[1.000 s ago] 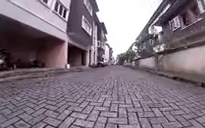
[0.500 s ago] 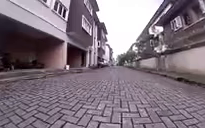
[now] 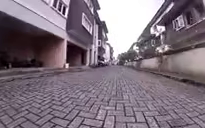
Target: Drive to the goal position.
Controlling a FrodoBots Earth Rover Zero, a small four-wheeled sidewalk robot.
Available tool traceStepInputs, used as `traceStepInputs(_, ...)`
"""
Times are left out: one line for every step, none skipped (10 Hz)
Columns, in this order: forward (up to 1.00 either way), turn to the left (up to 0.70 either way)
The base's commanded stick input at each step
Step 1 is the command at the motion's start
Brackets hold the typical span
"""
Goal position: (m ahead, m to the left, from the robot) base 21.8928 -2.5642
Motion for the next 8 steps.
traceStepInputs(0.5,0.0)
traceStepInputs(0.5,0.0)
traceStepInputs(0.5,0.0)
traceStepInputs(0.5,0.0)
traceStepInputs(0.5,0.0)
traceStepInputs(0.5,0.0)
traceStepInputs(0.5,0.0)
traceStepInputs(0.5,0.0)
